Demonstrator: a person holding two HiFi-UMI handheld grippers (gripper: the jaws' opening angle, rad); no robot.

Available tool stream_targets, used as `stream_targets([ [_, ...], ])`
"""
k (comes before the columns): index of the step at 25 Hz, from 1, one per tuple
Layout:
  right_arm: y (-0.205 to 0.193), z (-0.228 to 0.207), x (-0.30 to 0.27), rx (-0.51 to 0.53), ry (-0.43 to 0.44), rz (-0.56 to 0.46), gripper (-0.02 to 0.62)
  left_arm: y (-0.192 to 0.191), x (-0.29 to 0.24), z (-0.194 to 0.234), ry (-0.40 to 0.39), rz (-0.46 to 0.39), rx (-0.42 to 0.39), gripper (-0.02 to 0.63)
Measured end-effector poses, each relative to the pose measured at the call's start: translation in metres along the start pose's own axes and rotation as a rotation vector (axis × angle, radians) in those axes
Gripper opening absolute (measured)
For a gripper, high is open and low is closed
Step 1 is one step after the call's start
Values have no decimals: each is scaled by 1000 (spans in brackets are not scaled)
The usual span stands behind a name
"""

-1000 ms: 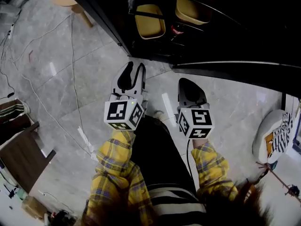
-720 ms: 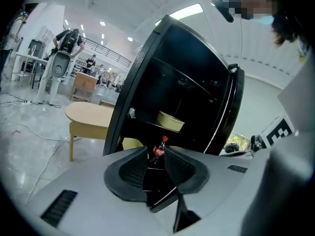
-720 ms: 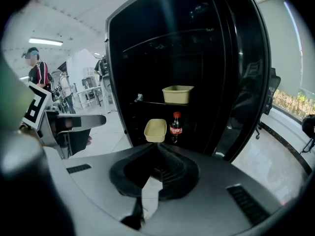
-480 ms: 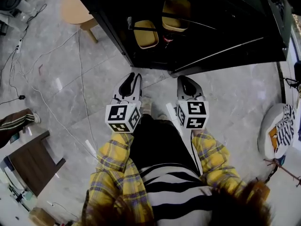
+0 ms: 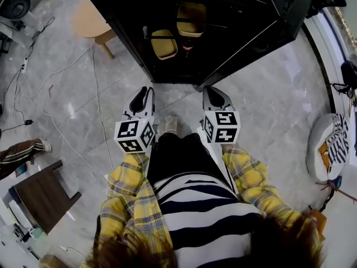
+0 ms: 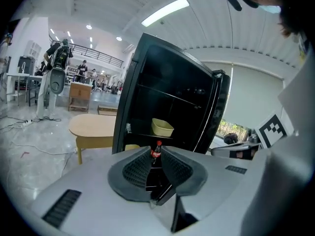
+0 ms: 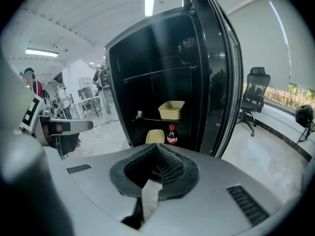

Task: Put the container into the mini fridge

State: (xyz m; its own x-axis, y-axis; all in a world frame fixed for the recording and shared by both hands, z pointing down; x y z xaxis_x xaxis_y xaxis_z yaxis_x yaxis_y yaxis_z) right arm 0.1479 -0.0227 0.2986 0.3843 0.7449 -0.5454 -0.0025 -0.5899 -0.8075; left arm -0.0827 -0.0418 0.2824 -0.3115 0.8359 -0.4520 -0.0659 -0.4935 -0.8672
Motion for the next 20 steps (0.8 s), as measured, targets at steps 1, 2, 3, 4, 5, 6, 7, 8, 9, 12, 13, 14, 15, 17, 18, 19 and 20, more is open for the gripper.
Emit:
stream_targets([
  [1, 1, 1, 3, -7, 3, -7, 28, 3, 4, -2, 1, -2, -6, 75],
  [2, 3, 2, 7, -12, 5, -15, 28, 5, 8, -3, 2, -4, -9, 75],
  [3, 5, 3, 10, -13, 7, -21, 28, 7, 12, -5, 4, -7, -11, 75],
  [4, 7, 4, 12, -10, 10, -26, 28, 9, 16, -6, 6, -10, -11, 75],
  [5, 9, 6, 13, -7, 13, -30, 28, 11, 19, -5, 9, -13, -11, 75],
  [6, 10, 7, 12, -5, 17, -34, 28, 13, 22, -4, 12, -15, -11, 75],
  [7, 12, 7, 12, -5, 21, -38, 28, 14, 24, -3, 15, -17, -11, 75],
  [8, 14, 8, 12, -6, 25, -42, 28, 15, 26, -1, 21, -18, -11, 75],
  [9, 16, 9, 12, -5, 29, -48, 28, 17, 29, -1, 28, -20, -10, 75],
  [12, 22, 13, 19, 4, 46, -63, 28, 25, 44, -3, 47, -50, -16, 75],
  [13, 23, 14, 22, 9, 52, -65, 28, 28, 48, -5, 49, -62, -19, 75],
  [14, 24, 16, 25, 13, 58, -67, 28, 30, 52, -7, 48, -71, -19, 75],
  [15, 24, 16, 27, 16, 62, -68, 28, 30, 54, -9, 46, -75, -18, 75],
  [17, 24, 17, 32, 17, 70, -73, 28, 30, 56, -11, 47, -69, -17, 75],
  [18, 24, 18, 35, 19, 73, -76, 28, 29, 57, -13, 49, -62, -15, 75],
  [19, 24, 18, 38, 22, 76, -79, 28, 29, 58, -15, 49, -54, -7, 75],
  [20, 25, 19, 40, 28, 79, -81, 26, 30, 59, -17, 48, -50, 5, 75],
])
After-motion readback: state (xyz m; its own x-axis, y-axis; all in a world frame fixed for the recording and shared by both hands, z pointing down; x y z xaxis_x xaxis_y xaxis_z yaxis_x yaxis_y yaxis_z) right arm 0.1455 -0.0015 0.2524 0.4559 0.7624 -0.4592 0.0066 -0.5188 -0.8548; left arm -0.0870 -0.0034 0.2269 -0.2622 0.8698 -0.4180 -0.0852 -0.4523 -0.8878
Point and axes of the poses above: the fingertips, and each gripper's own axes: x backward along the fingers, z to its left, y out of its top, the point moved 6 cm from there along x, backward along the fingers, and after that the axes turned 9 degrees about y, right-handed, at the moved point
